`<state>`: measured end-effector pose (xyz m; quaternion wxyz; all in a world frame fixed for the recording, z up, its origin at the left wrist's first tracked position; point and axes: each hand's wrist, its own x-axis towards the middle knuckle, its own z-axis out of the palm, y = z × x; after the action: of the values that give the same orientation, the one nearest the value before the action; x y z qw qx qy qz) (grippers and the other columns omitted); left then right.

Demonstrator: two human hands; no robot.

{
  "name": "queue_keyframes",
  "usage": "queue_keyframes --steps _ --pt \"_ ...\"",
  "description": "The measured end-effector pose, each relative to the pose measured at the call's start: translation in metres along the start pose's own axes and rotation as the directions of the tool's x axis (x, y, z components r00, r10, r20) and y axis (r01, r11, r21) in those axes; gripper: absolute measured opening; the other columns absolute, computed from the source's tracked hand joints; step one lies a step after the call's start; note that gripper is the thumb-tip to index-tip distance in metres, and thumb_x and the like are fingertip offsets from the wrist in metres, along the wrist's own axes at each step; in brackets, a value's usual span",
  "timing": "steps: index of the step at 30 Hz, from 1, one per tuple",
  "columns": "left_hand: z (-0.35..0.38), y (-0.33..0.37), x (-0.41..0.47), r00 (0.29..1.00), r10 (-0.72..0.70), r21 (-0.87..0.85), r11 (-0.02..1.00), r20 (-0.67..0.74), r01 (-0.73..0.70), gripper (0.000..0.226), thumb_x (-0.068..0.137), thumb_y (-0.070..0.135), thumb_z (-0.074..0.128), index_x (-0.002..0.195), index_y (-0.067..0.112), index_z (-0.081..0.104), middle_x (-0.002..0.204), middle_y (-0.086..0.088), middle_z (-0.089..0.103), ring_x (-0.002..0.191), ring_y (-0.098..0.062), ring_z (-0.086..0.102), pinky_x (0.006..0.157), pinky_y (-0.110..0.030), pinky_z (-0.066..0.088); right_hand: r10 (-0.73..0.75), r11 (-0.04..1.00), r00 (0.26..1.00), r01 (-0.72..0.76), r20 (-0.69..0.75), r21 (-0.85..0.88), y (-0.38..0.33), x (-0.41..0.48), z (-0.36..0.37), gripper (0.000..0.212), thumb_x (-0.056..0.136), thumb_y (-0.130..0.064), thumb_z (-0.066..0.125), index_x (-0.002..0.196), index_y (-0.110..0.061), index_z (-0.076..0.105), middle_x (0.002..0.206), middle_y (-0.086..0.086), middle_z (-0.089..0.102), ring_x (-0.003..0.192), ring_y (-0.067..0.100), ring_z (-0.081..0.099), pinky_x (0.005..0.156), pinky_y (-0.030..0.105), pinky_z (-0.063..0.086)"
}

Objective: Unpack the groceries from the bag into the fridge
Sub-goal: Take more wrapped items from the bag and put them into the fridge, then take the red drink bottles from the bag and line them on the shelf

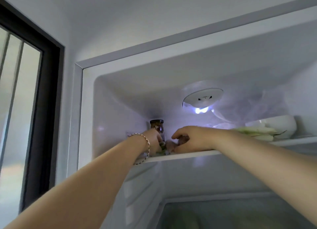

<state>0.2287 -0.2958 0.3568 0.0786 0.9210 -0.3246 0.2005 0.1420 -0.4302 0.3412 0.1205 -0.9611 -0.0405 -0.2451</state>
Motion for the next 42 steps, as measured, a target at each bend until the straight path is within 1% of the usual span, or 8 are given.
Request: queue_keyframes --steps 8,15,18,21,26,35,38,42 --pt "0.004 0.001 -0.004 0.997 -0.055 0.069 0.996 0.048 0.052 0.038 0.094 0.006 0.044 0.131 0.002 0.047 0.136 -0.015 0.049 0.119 -0.027 0.050 0.099 -0.032 0.039 0.100 0.994 0.991 -0.103 -0.084 -0.041 -0.005 -0.009 -0.003 0.055 0.085 -0.032 0.060 0.137 -0.026 0.043 0.130 -0.012 0.054 0.115 0.010 0.051 0.090 0.020 0.037" --pt "-0.012 0.001 -0.071 0.998 0.015 -0.012 1.000 -0.059 -0.016 0.032 0.096 0.004 0.038 0.122 -0.003 0.055 0.102 -0.012 0.051 0.092 -0.017 0.048 0.052 -0.011 0.035 -0.039 0.975 0.927 -0.045 -0.372 -0.215 -0.014 -0.040 -0.004 0.035 0.091 -0.022 0.047 0.124 -0.019 0.055 0.121 -0.001 0.058 0.111 0.021 0.052 0.086 0.031 0.043" --pt "-0.014 0.009 -0.122 0.991 0.019 -0.023 0.999 -0.130 -0.022 0.026 0.097 0.013 0.041 0.109 -0.003 0.057 0.114 -0.020 0.057 0.094 -0.028 0.054 0.069 -0.031 0.034 -0.319 0.923 0.859 0.186 -0.401 -0.337 -0.028 -0.068 0.011 0.026 0.087 -0.012 0.049 0.110 -0.013 0.062 0.106 0.004 0.059 0.108 0.025 0.052 0.079 0.036 0.046" --pt "-0.013 0.016 -0.182 0.986 -0.038 -0.020 0.999 -0.161 0.035 0.033 0.096 0.018 0.045 0.126 0.008 0.052 0.129 -0.009 0.053 0.116 -0.026 0.051 0.093 -0.026 0.037 -0.521 0.849 0.774 0.424 -0.360 -0.316 -0.050 -0.100 0.033 0.020 0.075 -0.009 0.057 0.091 -0.008 0.068 0.087 0.008 0.061 0.087 0.031 0.061 0.068 0.038 0.051" --pt "0.003 0.004 -0.294 0.957 -0.288 0.014 0.957 0.002 0.288 0.020 0.095 0.021 0.041 0.101 0.019 0.061 0.099 0.006 0.052 0.099 -0.015 0.052 0.090 -0.024 0.042 -0.484 0.874 0.870 0.486 0.091 -0.002 -0.097 -0.164 0.089 0.024 0.092 -0.028 0.049 0.114 -0.024 0.057 0.096 -0.009 0.051 0.090 0.010 0.049 0.083 0.023 0.040" --pt "0.049 0.007 -0.595 0.436 -0.817 0.108 0.506 0.376 0.856 0.022 0.092 0.011 0.045 0.101 0.004 0.064 0.103 -0.015 0.064 0.092 -0.025 0.062 0.080 -0.029 0.047 -0.583 0.773 0.532 0.595 0.614 0.219 -0.252 -0.306 0.184 0.027 0.091 -0.032 0.051 0.111 -0.017 0.061 0.106 -0.001 0.061 0.102 0.018 0.057 0.076 0.026 0.045" --pt "0.038 0.030 -0.709 0.215 -0.926 0.098 0.256 0.310 0.962 0.029 0.095 0.020 0.048 0.114 0.005 0.062 0.117 -0.010 0.064 0.080 -0.015 0.061 0.067 -0.020 0.046 -0.665 0.659 0.372 0.700 0.648 0.275 -0.319 -0.377 0.196 0.025 0.088 -0.031 0.055 0.107 -0.017 0.064 0.110 0.001 0.064 0.101 0.020 0.060 0.076 0.026 0.046" --pt "0.004 0.091 -0.869 -0.031 -0.985 0.065 -0.020 0.169 0.998 0.023 0.088 0.018 0.049 0.089 0.004 0.067 0.087 -0.010 0.068 0.078 -0.026 0.065 0.064 -0.026 0.048 -0.777 0.445 0.139 0.811 0.615 0.380 -0.415 -0.501 0.196 0.019 0.086 -0.028 0.054 0.096 -0.017 0.065 0.096 0.001 0.067 0.075 0.018 0.061 0.060 0.017 0.047"
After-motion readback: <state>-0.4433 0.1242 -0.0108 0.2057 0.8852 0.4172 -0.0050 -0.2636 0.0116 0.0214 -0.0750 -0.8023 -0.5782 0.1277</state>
